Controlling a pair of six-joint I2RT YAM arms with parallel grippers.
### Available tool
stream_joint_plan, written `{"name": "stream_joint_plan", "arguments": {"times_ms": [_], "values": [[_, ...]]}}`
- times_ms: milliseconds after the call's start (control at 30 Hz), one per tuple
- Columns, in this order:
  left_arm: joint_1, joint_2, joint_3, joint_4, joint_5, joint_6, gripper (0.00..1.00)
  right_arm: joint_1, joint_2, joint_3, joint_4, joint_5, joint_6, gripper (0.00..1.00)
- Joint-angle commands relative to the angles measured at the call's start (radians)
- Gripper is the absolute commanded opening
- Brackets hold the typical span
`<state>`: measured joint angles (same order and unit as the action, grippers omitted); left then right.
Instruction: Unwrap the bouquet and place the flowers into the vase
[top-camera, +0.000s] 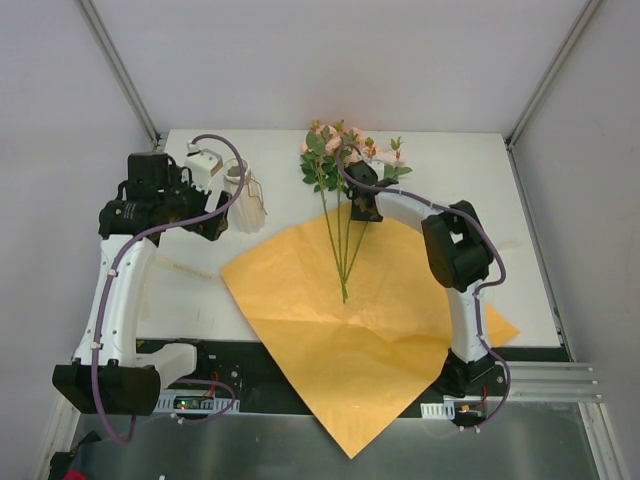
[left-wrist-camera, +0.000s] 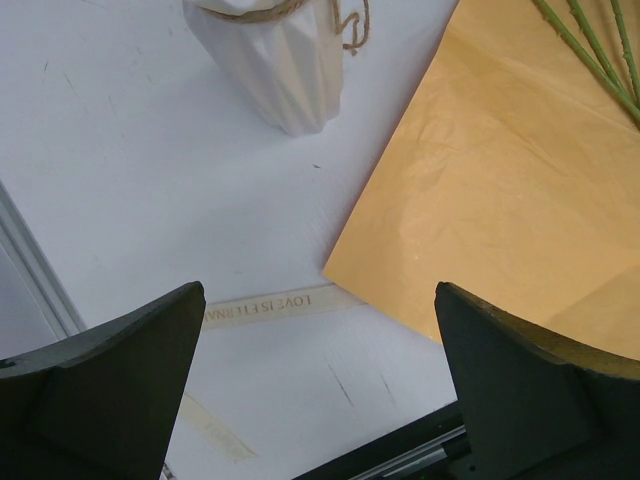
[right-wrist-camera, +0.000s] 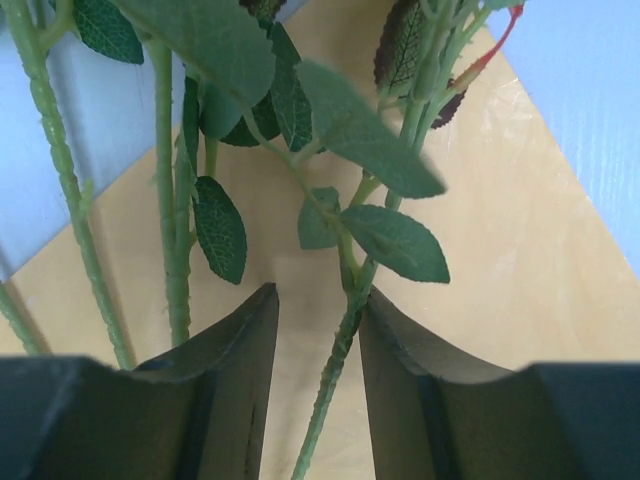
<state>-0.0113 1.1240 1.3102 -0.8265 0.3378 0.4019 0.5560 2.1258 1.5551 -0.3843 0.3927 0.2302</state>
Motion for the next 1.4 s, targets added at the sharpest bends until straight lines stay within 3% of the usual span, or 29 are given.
{"name": "stream_joint_plan", "arguments": {"times_ms": [0,67,167,200,233,500,667,733,867,1000,1100,1200,1367], "values": [[0.005,-0.029,-0.029,0.003,0.030,0.017,0.99,-0.005,0.017,0.023,0.016,0.020,0.037,0.37],[0.005,-0.029,-0.040,0.001,0.018,0.021,0.99,-0.004,-0.001,0.002,0.028,0.028,0.043,0.34],[0.005,-0.038,-0.054,0.001,0.009,0.026,0.99,-0.005,-0.047,-0.030,0.042,0.034,0.055,0.15],[0.005,-0.041,-0.060,0.003,0.007,0.029,0.99,-0.007,-0.062,-0.044,0.047,0.038,0.058,0.04],[0.005,-0.043,-0.063,0.001,0.007,0.029,0.99,-0.007,-0.081,-0.058,0.065,0.041,0.061,0.01],[0.042,-0.041,-0.008,-0.014,-0.032,-0.031,0.99,-0.005,-0.394,-0.269,0.226,0.092,0.074,0.01],[0.115,-0.024,0.072,-0.040,0.023,-0.080,0.99,0.013,-0.575,-0.273,0.271,0.172,0.055,0.01],[0.145,-0.012,0.083,-0.040,0.062,-0.093,0.99,0.047,-0.625,-0.244,0.358,0.152,-0.026,0.01],[0.240,0.057,0.101,-0.030,0.150,-0.129,0.99,0.146,-0.600,-0.098,0.514,0.068,-0.251,0.01],[0.359,0.109,0.084,-0.010,0.227,-0.152,0.99,0.192,-0.511,0.054,0.683,-0.308,-0.290,0.01],[0.367,0.122,0.035,0.021,0.213,-0.137,0.99,0.238,-0.425,0.148,0.823,-0.455,-0.348,0.01],[0.373,0.126,-0.014,0.032,0.211,-0.120,0.99,0.272,-0.339,0.215,1.083,-0.567,-0.404,0.01],[0.382,0.096,-0.097,0.053,0.224,-0.086,0.99,0.282,-0.146,0.434,1.182,-0.705,-0.351,0.01]]}}
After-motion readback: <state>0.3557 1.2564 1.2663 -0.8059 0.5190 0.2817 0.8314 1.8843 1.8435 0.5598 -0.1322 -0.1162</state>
